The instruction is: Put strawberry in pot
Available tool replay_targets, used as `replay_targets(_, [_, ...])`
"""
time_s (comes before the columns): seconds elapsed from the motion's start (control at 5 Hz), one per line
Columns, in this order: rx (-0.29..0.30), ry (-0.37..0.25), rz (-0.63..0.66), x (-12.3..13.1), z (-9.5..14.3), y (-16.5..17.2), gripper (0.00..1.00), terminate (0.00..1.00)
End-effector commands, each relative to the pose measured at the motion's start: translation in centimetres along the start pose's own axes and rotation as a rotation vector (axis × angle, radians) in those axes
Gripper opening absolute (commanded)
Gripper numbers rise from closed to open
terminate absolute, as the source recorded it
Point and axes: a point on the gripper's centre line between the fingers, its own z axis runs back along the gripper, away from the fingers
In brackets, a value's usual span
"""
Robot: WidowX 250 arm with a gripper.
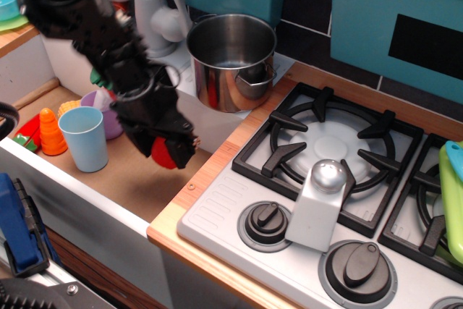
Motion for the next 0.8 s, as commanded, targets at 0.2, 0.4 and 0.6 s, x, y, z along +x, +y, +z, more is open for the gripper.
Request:
replay_targets(0.2, [0.201,-0.059,-0.101,1.5,8.5,-0.7,0.00,0.00])
replay_targets(0.4, [0.246,-0.052,-0.205,4.8,11.0,-0.4,0.00,0.00])
replay_targets(0.6, [0.268,-0.069,-0.287,8.0,11.8,-0.8,0.00,0.00])
